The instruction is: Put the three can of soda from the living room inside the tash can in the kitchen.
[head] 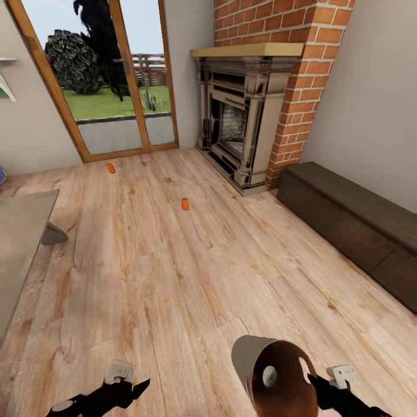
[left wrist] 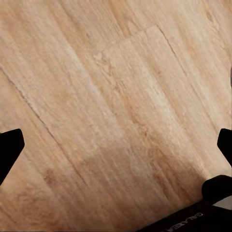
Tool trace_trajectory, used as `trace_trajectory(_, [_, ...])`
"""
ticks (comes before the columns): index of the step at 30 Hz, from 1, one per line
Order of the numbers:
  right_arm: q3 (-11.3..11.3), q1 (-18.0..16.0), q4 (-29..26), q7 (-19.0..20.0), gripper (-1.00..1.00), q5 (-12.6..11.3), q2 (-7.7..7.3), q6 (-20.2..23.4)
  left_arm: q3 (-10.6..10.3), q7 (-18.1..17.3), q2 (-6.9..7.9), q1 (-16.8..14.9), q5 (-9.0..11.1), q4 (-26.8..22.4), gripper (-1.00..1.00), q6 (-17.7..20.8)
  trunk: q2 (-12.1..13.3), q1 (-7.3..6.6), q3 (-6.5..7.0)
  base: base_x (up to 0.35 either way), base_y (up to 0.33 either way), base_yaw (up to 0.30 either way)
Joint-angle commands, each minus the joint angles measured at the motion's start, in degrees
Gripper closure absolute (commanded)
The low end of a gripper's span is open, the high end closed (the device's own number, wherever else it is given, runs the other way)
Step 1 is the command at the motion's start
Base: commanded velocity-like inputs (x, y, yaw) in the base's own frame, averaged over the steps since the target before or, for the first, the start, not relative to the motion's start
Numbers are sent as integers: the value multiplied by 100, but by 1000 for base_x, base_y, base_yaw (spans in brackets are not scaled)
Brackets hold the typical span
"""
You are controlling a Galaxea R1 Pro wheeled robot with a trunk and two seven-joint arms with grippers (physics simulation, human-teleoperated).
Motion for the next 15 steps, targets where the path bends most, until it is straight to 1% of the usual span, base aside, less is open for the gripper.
trace_trajectory(1, [652,-4,-1012,126,100,-749,7,21,-2,1,0,-2,6,-1,-100,35,41,-23,19,0,0,0])
trace_trajectory(2, [675,-4,-1130,126,100,-745,11,80,-1,2,0,-3,8,-2,-100,46,81,-45,37,0,0,0])
trace_trajectory(4, [688,-4,-1199,126,100,-741,16,112,0,2,0,-3,8,-3,-100,51,162,-89,73,0,0,0])
trace_trajectory(15, [711,-12,-1280,126,100,-732,19,143,0,5,0,-4,9,-4,-100,56,603,-331,271,0,0,0])
